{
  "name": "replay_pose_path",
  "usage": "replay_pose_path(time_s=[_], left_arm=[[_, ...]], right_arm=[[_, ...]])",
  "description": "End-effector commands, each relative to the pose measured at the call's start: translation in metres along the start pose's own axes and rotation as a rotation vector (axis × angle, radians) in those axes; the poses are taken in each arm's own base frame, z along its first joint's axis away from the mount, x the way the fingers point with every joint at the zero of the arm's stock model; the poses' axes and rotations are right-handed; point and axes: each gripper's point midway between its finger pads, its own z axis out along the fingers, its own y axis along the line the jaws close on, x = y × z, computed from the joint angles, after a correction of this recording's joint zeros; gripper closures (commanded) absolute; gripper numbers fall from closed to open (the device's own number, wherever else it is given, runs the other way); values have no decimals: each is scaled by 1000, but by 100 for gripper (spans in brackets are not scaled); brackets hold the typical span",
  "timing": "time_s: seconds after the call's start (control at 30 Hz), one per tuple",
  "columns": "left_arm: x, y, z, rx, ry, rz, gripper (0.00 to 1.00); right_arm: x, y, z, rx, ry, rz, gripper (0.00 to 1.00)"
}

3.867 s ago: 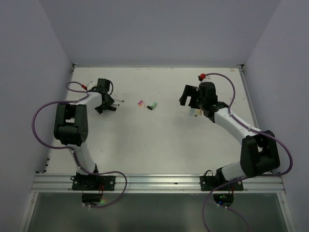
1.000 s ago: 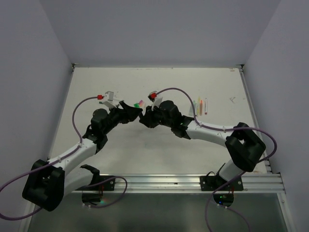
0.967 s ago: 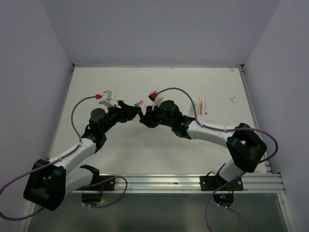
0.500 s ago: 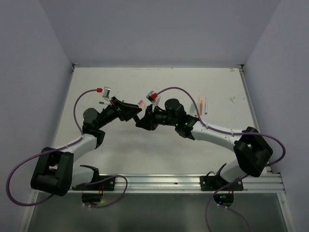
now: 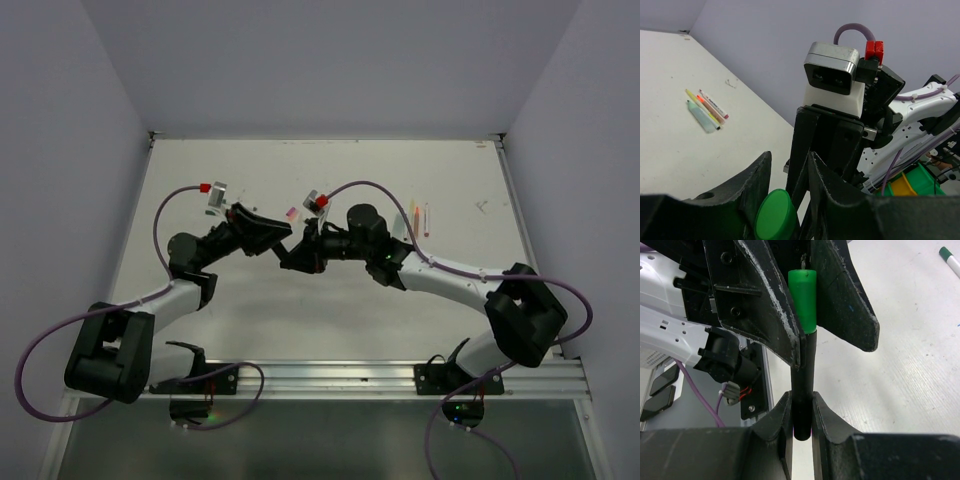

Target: Open the pen caps

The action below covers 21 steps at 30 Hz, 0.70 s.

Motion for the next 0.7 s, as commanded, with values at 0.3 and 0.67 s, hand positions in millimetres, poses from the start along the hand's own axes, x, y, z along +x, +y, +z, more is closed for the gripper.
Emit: replay_pose_path(time_s=[0.3, 0.67], left_arm=[[-6, -19, -2, 69, -14, 79, 61], [-11, -28, -4, 104, -45, 130, 96]], right_arm=[[-15, 4, -15, -31, -43, -22, 100], [-11, 11, -13, -112, -21, 28, 100]])
